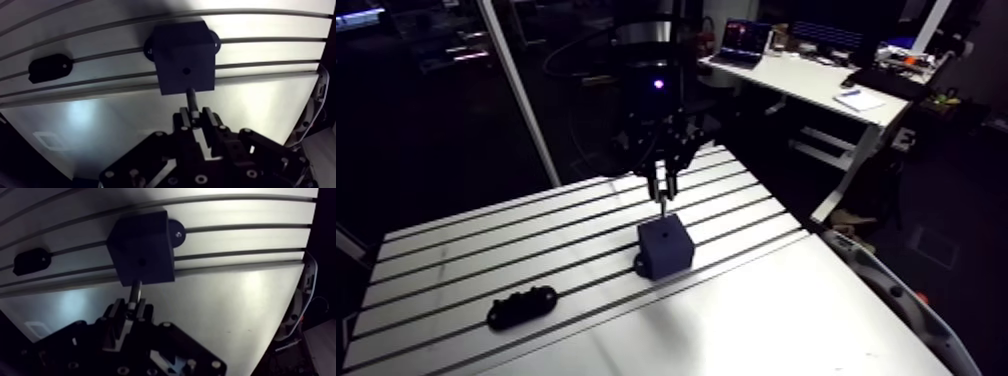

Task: Pick up the M10 bolt and insert it into the hole until fully seated.

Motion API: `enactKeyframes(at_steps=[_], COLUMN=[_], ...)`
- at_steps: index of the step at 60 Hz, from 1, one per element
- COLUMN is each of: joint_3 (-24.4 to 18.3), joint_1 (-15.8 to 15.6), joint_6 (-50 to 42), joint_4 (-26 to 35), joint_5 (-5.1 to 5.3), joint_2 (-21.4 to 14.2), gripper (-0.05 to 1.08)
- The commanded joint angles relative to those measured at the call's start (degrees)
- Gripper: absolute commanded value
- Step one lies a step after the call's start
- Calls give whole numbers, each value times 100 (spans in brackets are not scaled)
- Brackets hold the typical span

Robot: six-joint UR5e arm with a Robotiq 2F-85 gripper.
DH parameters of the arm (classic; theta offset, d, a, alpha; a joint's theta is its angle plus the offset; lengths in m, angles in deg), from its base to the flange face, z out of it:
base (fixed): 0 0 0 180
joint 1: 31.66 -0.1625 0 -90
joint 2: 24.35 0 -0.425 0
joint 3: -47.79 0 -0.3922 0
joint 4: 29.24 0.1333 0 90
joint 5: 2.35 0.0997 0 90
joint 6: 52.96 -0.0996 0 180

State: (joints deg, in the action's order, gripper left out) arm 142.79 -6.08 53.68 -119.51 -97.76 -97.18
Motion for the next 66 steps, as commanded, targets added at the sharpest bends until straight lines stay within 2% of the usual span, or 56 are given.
enactKeyframes(at_steps=[1,20,66], joint_3=[114,241,234], joint_1=[53,44,35], joint_6=[2,2,2], joint_4=[-18,-89,-253], joint_5=[0,0,9], joint_2=[-6,0,168], gripper=[108,108,108])
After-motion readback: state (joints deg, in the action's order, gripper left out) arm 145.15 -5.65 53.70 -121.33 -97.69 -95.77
